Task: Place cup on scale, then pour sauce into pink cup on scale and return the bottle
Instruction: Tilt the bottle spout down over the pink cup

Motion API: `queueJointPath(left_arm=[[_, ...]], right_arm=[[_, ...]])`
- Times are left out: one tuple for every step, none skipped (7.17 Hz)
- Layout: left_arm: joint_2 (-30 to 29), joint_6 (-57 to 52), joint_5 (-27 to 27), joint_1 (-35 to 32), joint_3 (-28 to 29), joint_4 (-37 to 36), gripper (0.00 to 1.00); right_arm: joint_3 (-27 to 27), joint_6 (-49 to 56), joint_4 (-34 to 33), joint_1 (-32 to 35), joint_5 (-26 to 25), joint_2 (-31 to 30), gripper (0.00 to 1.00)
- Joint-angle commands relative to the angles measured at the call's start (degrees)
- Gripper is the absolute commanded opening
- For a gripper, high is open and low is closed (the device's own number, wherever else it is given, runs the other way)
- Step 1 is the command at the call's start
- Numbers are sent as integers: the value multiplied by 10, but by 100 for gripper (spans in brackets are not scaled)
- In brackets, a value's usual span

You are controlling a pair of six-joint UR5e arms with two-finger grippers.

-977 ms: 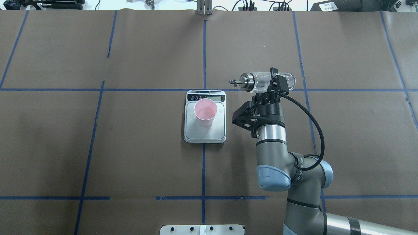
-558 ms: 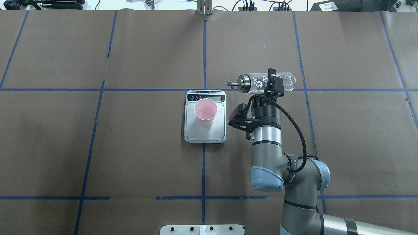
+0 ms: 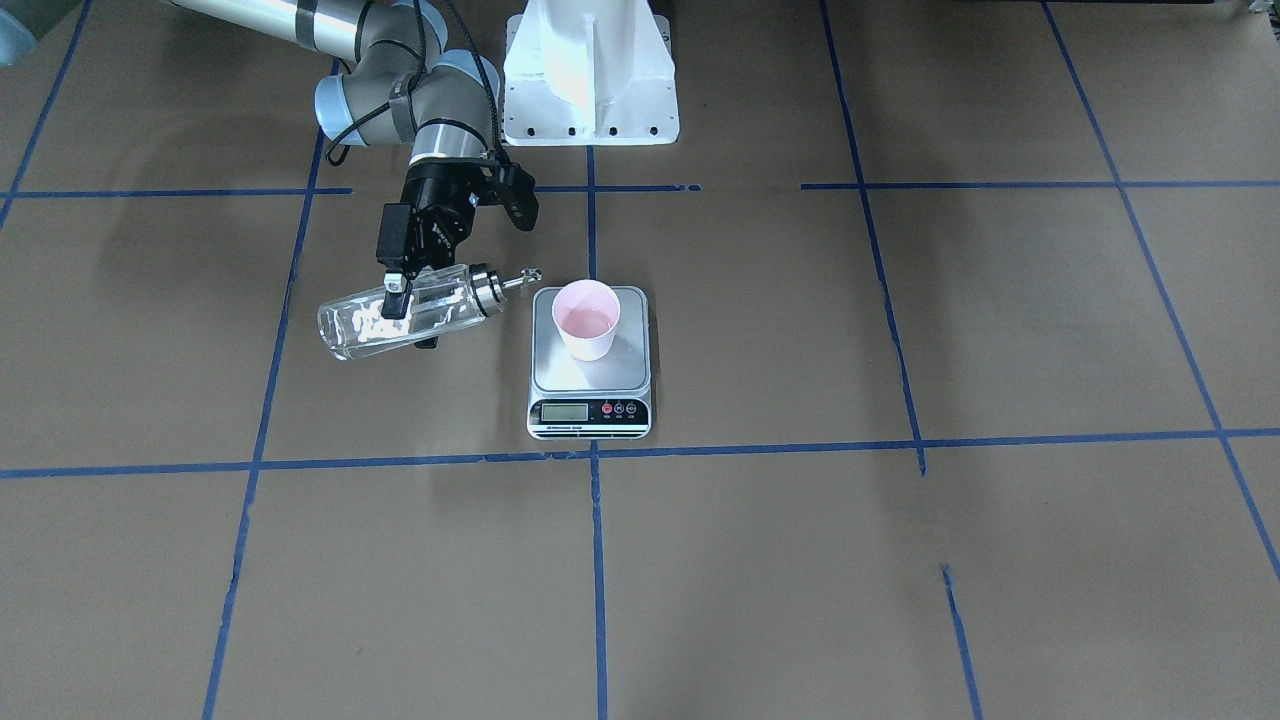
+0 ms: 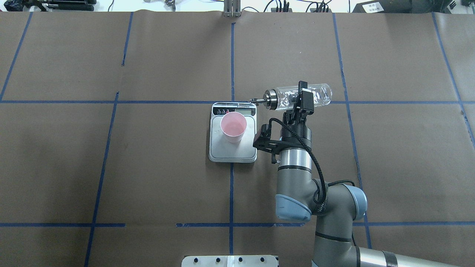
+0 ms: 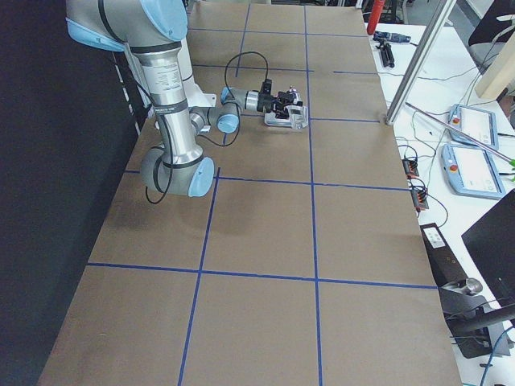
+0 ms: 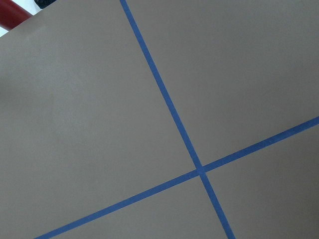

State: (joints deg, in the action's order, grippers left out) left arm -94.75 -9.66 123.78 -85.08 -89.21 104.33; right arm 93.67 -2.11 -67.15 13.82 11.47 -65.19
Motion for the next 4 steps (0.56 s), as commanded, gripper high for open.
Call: queueJointPath(left_arm=[[0,0,0,0,0,0,100],[0,0,0,0,0,0,100],[0,0,0,0,0,0,100],[0,0,0,0,1,0,100]], right_arm=[[-21,0,-4,-5,-27,3,0],[-31,4,-4,-7,-40,3,0],[-33,32,-4,-7,-43,7,0],[-33,50,-4,-9,-55,7,0]])
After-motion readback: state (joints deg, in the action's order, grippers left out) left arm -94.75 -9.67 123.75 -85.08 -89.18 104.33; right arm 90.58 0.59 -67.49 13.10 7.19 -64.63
